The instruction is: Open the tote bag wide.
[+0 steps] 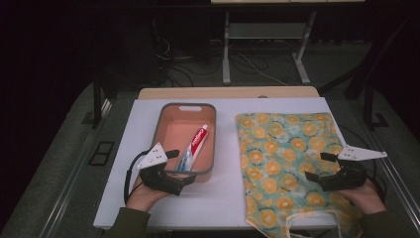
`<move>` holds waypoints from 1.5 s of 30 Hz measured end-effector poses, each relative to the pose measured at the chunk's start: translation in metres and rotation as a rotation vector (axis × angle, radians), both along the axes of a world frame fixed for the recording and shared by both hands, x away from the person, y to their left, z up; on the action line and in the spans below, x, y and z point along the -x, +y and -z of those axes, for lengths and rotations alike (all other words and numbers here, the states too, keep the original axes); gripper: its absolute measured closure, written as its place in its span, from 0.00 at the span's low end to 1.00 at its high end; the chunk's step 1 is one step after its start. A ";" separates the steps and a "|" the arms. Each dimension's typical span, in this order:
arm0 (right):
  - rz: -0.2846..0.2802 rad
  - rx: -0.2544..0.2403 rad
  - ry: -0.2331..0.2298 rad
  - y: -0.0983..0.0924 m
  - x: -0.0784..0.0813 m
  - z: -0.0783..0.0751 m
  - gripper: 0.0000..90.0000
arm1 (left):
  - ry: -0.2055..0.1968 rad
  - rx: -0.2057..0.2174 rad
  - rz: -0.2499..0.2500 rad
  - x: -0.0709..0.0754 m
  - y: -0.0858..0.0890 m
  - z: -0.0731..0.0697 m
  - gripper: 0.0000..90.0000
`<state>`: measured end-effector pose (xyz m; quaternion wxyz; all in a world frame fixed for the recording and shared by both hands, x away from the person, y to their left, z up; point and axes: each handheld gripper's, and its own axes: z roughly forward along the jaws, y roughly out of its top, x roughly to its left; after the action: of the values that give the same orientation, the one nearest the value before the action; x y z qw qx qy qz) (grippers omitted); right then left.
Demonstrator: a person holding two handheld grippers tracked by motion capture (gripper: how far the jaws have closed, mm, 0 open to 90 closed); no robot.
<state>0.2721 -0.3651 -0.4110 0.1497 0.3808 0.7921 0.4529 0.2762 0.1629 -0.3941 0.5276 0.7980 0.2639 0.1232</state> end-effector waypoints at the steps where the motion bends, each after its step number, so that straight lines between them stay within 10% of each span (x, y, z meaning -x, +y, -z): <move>1: 0.000 -0.001 0.000 0.000 0.000 0.000 0.03 | 0.000 -0.002 0.000 0.000 0.000 0.000 0.00; 11: -0.017 0.002 0.009 0.003 -0.001 0.004 0.03 | -0.012 -0.004 0.005 0.005 -0.010 -0.004 0.00; 27: -0.034 0.004 0.018 0.007 -0.001 0.006 0.03 | 0.043 -0.021 0.195 0.020 -0.085 0.002 0.04; 45: -0.044 0.015 0.028 0.009 -0.001 0.007 0.03 | 0.112 -0.115 0.283 0.020 -0.145 0.040 0.20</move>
<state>0.2733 -0.3563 -0.4185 0.1313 0.3684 0.8057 0.4448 0.2560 0.0175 -0.4342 0.4774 0.8618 0.1703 0.0180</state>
